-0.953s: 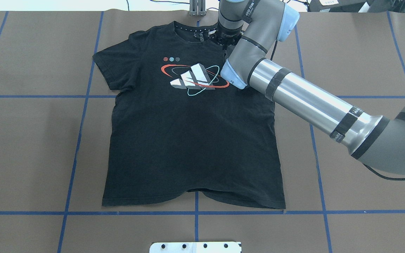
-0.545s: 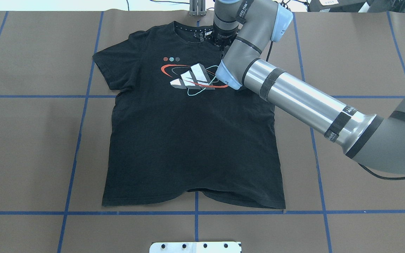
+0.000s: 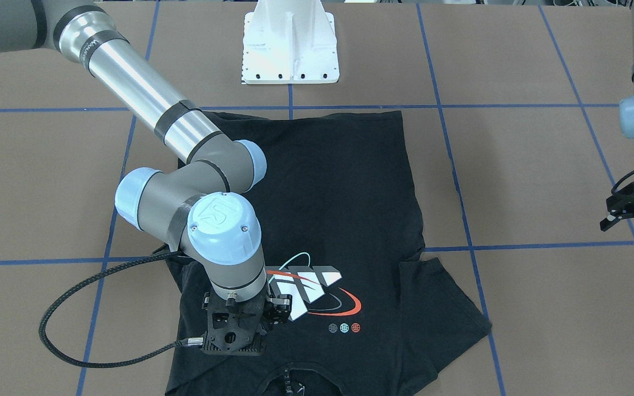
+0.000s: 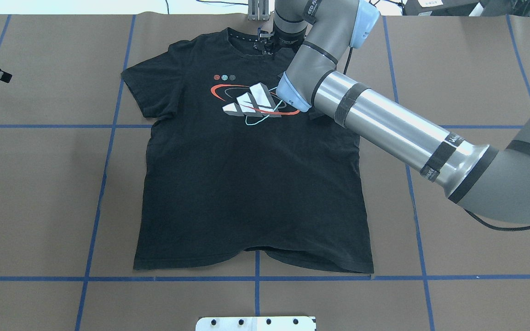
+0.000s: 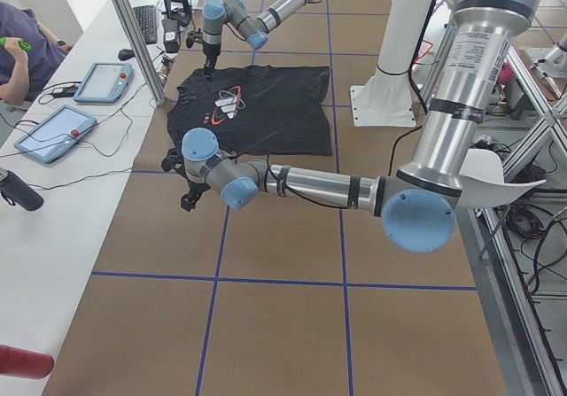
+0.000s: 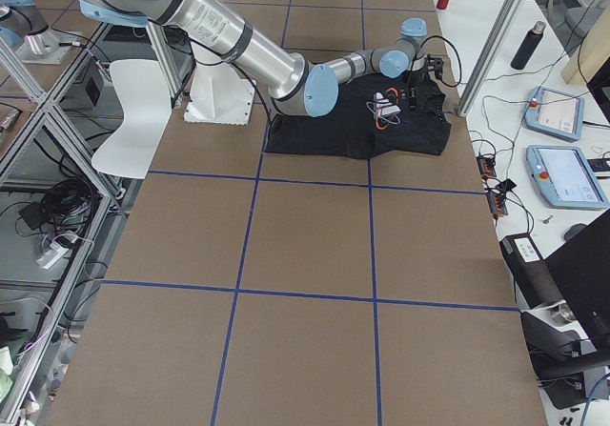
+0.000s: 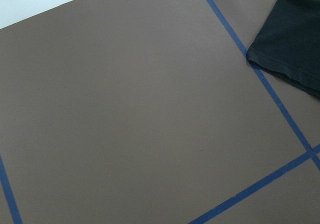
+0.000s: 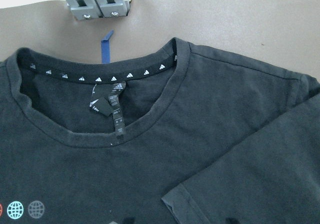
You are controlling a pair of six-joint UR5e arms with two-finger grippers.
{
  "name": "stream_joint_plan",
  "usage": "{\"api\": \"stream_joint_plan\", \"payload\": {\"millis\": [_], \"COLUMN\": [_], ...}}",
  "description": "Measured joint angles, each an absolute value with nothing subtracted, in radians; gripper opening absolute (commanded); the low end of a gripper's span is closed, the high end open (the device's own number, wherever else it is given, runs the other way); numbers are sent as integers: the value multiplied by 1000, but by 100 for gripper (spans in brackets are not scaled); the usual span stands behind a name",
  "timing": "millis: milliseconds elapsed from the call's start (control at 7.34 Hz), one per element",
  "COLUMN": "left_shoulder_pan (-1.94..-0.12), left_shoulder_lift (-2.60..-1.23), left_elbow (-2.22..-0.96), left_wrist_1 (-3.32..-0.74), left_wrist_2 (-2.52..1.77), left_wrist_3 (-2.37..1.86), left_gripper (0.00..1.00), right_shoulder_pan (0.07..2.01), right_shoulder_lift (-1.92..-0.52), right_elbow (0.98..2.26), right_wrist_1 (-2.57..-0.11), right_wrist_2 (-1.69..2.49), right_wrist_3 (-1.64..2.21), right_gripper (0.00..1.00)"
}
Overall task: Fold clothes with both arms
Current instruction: 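Push the sleeve with the right gripper inward across the shirt body, then raise the right gripper away while the left arm moves toward the shirt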
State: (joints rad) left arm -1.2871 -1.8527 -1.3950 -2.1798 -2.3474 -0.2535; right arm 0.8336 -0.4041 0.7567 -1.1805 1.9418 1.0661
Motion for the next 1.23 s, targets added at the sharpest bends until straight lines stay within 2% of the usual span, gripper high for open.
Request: {"api": "stream_joint_plan", "payload": {"millis": [272, 545, 1226], "left_shoulder_pan": [-1229, -1148, -981], "left_shoulder_lift": [-1899, -1956, -2149], "left_elbow": [-1380, -1292, -1069], "left_wrist_1": [-2221, -2353, -2423], "left_wrist_2": [-2255, -2148, -1909], "left_wrist_3": [-428, -648, -936], "left_gripper": [100, 100, 98], "right_shoulder_pan": [869, 903, 1026], "right_shoulder_lift": [-410, -480, -864], "right_elbow": [781, 859, 1191], "right_wrist_1": [-1233, -1255, -1258], "right_wrist_2": [1994, 2030, 2123], "right_wrist_3": [1041, 969, 686], "right_gripper": [100, 100, 100]}}
